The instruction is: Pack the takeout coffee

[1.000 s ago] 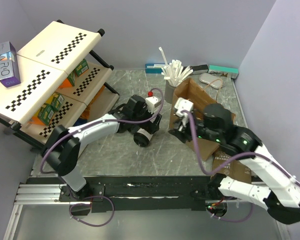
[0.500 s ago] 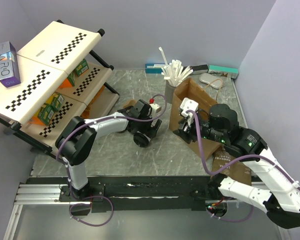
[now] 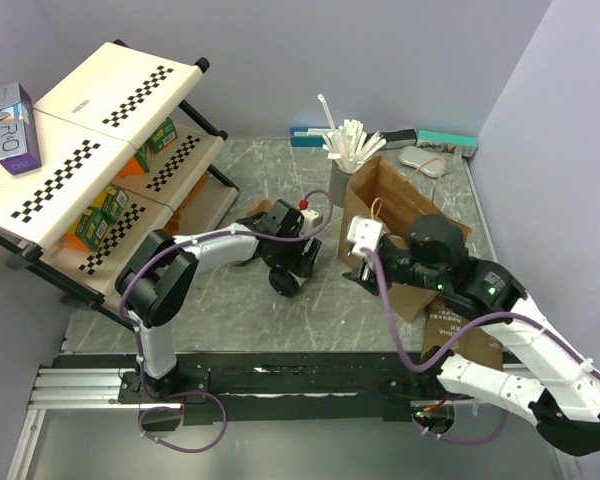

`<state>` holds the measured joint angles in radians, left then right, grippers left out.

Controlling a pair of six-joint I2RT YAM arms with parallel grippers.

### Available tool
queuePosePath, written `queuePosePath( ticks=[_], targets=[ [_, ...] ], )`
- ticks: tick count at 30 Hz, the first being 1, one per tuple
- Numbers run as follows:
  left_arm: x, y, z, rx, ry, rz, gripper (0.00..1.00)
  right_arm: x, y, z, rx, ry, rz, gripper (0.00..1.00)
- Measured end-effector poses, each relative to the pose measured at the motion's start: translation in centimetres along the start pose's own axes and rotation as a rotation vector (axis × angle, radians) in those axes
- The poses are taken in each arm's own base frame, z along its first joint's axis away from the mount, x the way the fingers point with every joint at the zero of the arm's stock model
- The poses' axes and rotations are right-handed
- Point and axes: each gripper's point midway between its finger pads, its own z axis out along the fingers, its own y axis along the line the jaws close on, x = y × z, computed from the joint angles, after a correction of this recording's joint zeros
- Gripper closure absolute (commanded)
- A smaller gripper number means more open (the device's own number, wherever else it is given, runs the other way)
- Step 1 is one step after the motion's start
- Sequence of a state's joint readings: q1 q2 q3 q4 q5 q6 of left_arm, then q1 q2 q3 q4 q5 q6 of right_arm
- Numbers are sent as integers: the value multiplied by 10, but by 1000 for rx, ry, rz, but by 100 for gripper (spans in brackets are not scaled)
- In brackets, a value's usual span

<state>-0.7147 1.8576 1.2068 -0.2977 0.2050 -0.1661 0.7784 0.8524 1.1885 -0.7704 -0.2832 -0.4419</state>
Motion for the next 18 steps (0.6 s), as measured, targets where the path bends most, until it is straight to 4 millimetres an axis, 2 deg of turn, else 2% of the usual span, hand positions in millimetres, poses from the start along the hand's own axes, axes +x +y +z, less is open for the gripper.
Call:
queuePosePath(
  ticks=[5,9,12,15,18],
  targets=[
    [-5,-2,-5,63,4,-49,32,17,18,21,-91,40,-203,41],
    [-29,-1,-16,126,-40,-125,31,23,30,40,-137,41,-386,36],
    [-41,5,-24,161,-68,-212,30,26,37,55,-130,16,-512,28],
    [-49,10,-35,195,-84,-328,28,35,50,78,-108,-6,-652,19],
    [-61,11,-50,233,-117,-444,28,47,61,104,-70,-17,-800,17]
  ],
)
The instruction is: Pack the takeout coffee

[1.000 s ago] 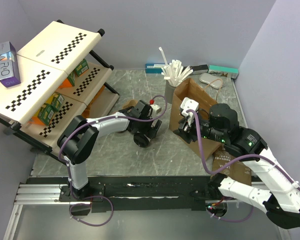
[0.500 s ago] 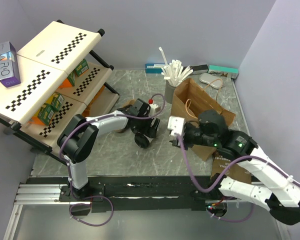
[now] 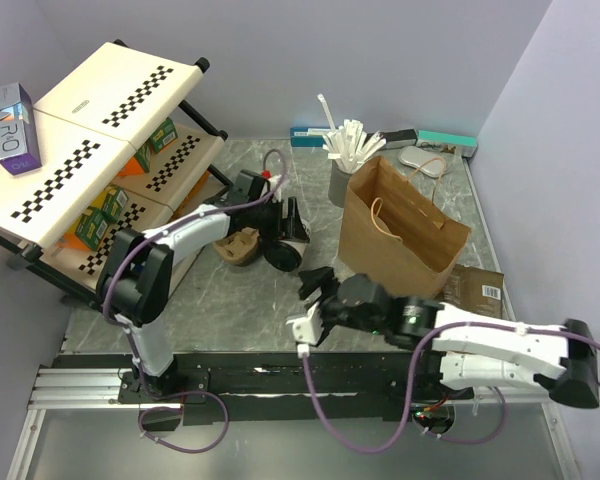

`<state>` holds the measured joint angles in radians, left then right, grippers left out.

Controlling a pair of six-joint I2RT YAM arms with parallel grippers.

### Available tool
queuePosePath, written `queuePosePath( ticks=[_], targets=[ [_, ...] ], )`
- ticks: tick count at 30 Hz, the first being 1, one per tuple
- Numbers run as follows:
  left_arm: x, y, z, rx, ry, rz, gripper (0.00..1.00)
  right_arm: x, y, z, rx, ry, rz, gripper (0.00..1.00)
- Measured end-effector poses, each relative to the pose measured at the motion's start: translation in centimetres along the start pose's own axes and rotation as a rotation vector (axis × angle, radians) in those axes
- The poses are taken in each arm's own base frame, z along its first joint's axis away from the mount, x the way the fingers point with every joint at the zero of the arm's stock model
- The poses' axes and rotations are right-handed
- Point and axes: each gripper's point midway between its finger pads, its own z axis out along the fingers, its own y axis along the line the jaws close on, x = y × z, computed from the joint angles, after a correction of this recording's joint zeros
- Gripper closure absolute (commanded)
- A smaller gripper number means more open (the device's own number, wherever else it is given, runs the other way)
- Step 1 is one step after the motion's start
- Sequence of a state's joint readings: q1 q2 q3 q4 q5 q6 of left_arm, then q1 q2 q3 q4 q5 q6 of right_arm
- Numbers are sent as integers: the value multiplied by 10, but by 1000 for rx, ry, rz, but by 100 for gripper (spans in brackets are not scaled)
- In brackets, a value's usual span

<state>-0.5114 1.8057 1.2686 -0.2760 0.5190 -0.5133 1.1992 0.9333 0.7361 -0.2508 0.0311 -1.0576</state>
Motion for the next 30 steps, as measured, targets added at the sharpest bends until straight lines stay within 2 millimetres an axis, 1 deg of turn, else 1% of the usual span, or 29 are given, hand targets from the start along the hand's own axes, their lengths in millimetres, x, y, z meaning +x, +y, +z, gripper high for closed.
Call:
queuePosePath(
  ticks=[2,4,6,8,10,12,14,17,20,24,30],
  targets=[
    [-3,-7,-7,29,-15,-63,29,4,7,16,16,21,-79,12],
    [-2,-14,-12,60,-20,-130,29,7,10,33,43,44,-146,11],
    [0,-20,-15,88,-15,-188,29,9,6,44,77,61,-186,10],
    [4,-22,-15,104,-6,-237,29,7,-4,52,125,66,-208,10],
    [8,-22,-14,107,1,-268,29,3,-16,56,178,60,-220,10],
    [11,-21,-14,107,7,-297,29,2,-23,59,212,63,-227,11],
    [12,-22,-16,109,5,-311,29,3,-26,63,221,74,-228,12],
    [11,-25,-19,115,-4,-319,29,6,-24,70,206,92,-223,14],
    [6,-30,-24,131,-25,-309,29,7,-25,73,189,107,-208,14],
    [6,-32,-28,140,-38,-309,29,9,-27,76,177,124,-187,15],
    [9,-31,-29,138,-39,-314,29,22,-24,82,141,182,-177,18]
  ],
)
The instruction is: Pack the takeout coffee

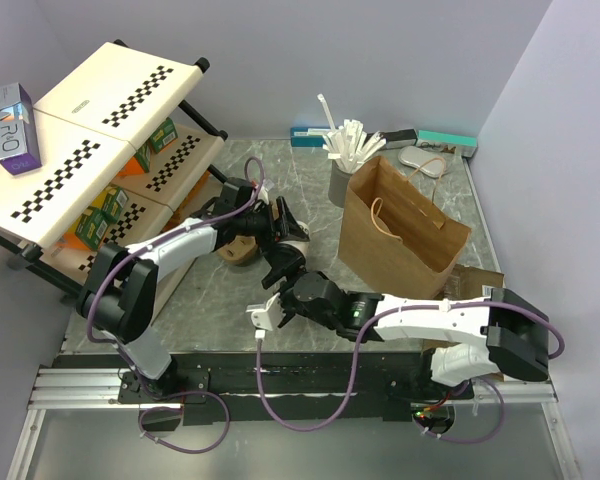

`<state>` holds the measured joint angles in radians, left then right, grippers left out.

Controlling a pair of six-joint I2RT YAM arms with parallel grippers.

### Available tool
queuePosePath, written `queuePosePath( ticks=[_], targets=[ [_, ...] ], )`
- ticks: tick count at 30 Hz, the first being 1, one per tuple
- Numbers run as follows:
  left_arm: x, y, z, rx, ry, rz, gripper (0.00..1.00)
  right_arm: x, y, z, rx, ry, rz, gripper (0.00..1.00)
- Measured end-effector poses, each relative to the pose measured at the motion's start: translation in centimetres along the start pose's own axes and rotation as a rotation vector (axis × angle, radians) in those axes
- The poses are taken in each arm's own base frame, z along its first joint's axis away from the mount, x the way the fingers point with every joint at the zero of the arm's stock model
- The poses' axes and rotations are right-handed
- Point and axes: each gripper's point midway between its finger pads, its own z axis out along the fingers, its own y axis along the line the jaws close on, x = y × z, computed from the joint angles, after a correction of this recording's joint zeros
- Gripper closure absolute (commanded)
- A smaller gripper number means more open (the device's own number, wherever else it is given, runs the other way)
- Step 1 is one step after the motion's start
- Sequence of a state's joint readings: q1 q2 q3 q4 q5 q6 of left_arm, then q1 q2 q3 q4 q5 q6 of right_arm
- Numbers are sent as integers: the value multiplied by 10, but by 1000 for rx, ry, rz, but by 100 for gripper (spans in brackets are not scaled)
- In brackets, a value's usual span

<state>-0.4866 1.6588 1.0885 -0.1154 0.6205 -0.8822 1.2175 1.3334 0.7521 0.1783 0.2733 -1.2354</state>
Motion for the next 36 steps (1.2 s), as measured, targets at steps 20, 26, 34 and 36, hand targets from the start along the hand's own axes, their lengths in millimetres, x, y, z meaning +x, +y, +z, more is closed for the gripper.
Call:
queuePosePath(
  ticks=[20,26,34,36],
  targets=[
    [-3,3,-2,-12,-19,0,29,18,-5,13,-29,92,12,35],
    [-3,4,-2,-12,-20,-1,20,19,-16,14,-10,94,20,51],
    [-6,6,-3,-14,-27,-6,8,28,-4,12,-65,126,33,62],
    [-6,6,-4,-11,-27,-7,8,33,1,9,-89,142,46,62]
  ],
)
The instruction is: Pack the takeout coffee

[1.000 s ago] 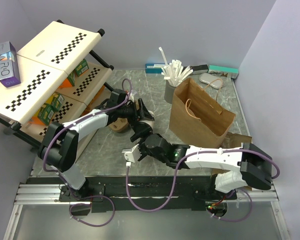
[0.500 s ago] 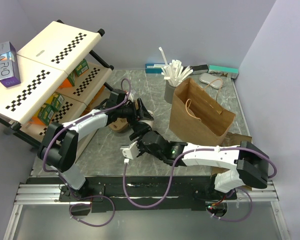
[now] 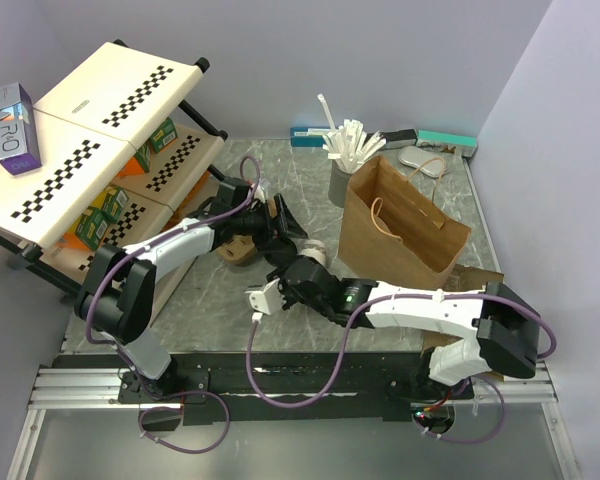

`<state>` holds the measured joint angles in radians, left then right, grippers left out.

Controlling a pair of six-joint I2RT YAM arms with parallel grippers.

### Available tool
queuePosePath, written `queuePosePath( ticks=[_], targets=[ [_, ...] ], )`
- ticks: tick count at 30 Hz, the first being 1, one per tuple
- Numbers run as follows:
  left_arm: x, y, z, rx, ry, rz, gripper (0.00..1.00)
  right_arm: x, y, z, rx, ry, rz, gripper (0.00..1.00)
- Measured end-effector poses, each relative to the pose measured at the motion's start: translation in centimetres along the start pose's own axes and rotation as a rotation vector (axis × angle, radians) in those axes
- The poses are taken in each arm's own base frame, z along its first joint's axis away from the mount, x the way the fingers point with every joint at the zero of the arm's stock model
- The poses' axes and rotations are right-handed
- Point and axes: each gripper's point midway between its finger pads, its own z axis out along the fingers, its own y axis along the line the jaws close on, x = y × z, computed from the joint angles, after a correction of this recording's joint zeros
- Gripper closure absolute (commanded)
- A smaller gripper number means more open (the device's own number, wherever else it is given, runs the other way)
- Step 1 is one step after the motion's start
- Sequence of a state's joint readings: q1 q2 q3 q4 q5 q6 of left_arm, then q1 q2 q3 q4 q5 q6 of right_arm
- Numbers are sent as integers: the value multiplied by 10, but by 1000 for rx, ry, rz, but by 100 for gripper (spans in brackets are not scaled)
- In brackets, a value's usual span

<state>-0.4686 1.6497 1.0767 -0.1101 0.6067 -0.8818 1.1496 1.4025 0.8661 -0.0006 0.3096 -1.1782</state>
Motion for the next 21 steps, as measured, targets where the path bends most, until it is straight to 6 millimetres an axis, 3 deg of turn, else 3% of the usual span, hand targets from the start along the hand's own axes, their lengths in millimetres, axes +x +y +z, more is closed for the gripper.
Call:
queuePosePath(
  ticks=[6,14,18,21],
  targets=[
    [-1,-1,-1,5,2,-3,8,15,-2,-10,-49,31,101,64],
    [0,5,-1,7,5,129,9,50,-57,-40,-73,30,515,63],
    [5,8,-5,38,5,306,9,66,-82,-85,-40,-18,714,57],
    [28,11,-16,58,10,483,10,54,-101,-126,7,-92,759,53]
  ],
)
